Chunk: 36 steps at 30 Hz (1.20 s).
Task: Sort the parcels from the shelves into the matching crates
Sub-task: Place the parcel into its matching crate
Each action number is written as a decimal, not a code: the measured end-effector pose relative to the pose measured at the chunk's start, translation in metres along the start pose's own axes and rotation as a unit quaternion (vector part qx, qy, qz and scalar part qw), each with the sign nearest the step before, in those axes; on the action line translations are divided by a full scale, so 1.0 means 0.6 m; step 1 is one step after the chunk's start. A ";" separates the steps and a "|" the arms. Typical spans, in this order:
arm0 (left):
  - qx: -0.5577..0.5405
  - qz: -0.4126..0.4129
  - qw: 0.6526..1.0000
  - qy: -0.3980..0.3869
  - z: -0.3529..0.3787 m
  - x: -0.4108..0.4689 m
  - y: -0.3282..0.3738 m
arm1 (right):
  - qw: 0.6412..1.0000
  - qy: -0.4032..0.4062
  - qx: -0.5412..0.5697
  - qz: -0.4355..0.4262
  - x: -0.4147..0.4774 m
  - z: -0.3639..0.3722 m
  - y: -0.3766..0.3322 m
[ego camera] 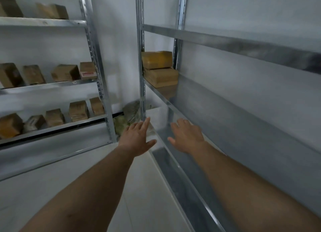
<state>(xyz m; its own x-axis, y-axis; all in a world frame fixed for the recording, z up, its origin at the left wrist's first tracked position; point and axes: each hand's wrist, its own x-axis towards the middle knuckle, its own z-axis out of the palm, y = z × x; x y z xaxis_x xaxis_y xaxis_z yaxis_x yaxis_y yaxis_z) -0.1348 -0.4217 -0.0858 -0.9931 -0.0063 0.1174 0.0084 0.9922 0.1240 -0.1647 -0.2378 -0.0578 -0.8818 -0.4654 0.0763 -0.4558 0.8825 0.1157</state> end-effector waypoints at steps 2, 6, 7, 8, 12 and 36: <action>0.007 0.002 1.000 0.000 -0.007 0.028 -0.036 | 1.000 -0.005 -0.001 -0.002 0.039 0.000 -0.023; 0.001 -0.006 1.000 -0.019 0.002 0.077 -0.126 | 1.000 -0.021 0.000 -0.010 0.118 0.018 -0.074; 0.001 -0.009 1.000 -0.023 0.006 0.089 -0.143 | 1.000 -0.025 -0.003 -0.010 0.136 0.022 -0.081; 0.004 -0.010 1.000 -0.026 0.009 0.103 -0.159 | 1.000 -0.026 -0.007 -0.009 0.155 0.026 -0.085; -0.005 -0.006 1.000 -0.025 0.016 0.164 -0.208 | 1.000 -0.015 -0.015 -0.001 0.235 0.028 -0.095; 0.026 0.145 0.988 -0.037 -0.010 0.724 -0.373 | 0.989 0.000 0.003 0.148 0.726 0.040 -0.004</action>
<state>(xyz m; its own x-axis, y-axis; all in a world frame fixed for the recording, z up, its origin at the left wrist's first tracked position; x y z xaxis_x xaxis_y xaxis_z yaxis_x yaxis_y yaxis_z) -0.5676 -0.6470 -0.0569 -0.9555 0.2873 0.0671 0.2906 0.9558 0.0446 -0.5505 -0.4412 -0.0485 -0.9768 -0.1861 0.1064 -0.1779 0.9807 0.0814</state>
